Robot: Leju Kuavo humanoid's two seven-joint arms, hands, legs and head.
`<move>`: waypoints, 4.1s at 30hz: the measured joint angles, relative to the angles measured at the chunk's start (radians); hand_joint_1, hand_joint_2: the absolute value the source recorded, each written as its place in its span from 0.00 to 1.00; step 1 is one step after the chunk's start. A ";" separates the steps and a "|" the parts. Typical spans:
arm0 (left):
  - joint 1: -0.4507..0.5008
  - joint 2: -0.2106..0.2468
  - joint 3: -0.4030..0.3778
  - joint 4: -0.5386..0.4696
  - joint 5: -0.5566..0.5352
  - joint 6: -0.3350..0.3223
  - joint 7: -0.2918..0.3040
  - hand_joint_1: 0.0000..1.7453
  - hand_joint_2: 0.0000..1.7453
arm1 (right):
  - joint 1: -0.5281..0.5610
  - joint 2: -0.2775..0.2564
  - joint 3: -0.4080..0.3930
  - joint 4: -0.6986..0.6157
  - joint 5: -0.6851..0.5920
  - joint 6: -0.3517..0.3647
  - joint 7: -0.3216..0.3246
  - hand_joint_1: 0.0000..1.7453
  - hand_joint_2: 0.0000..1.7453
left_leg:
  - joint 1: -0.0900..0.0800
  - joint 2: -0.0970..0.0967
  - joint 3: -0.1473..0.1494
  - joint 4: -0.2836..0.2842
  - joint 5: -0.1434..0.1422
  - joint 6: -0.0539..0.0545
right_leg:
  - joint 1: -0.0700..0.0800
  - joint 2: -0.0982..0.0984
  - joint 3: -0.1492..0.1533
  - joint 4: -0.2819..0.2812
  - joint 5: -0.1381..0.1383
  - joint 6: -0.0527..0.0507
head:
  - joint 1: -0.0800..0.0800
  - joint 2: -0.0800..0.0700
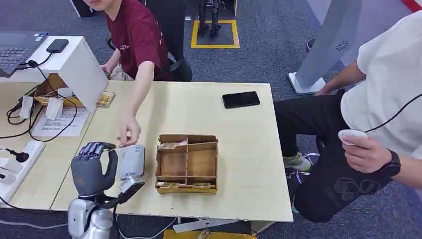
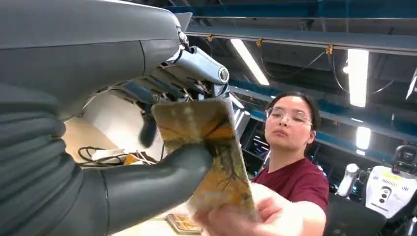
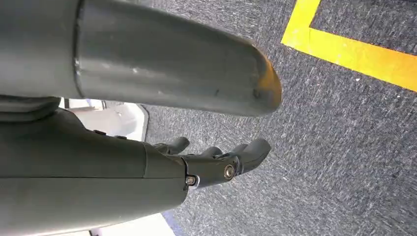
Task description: Pass the card to the sensor for recognition and then transmit it.
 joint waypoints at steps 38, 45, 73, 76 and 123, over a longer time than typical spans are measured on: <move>-0.113 0.166 -0.245 0.269 0.665 -0.221 0.365 1.00 1.00 | 0.000 0.000 -0.002 0.000 -0.002 -0.007 0.014 0.00 0.00 | 0.000 0.000 0.000 0.000 0.000 0.000 | 0.000 0.000 0.000 0.001 0.000 0.000 | 0.000 0.000; -0.126 0.173 -0.245 0.325 0.666 -0.227 0.365 1.00 1.00 | 0.000 0.000 -0.002 0.000 -0.002 -0.006 0.017 0.00 0.00 | 0.000 0.000 0.000 0.000 0.000 0.000 | 0.000 0.000 0.000 0.001 0.000 0.000 | 0.000 0.000; -0.195 0.198 -0.237 0.593 0.460 -0.091 0.390 1.00 1.00 | 0.000 0.000 0.000 0.000 0.001 -0.005 0.005 0.00 0.00 | 0.000 0.000 0.001 0.000 0.000 0.000 | 0.000 0.000 0.001 0.001 0.000 0.000 | 0.000 0.000; -0.204 0.198 -0.237 0.629 0.444 -0.072 0.394 1.00 1.00 | -0.001 0.000 0.002 0.000 0.001 -0.005 0.000 0.00 0.00 | 0.000 0.000 0.001 0.000 0.000 0.000 | 0.000 0.000 0.002 0.001 0.000 0.000 | 0.000 0.000; -0.302 0.136 -0.020 0.209 0.107 0.001 0.001 1.00 1.00 | -0.004 0.000 0.127 0.000 0.001 0.013 -0.011 0.00 0.00 | 0.000 0.000 0.003 0.000 0.001 -0.001 | 0.000 0.000 0.003 0.001 0.001 -0.001 | 0.000 0.000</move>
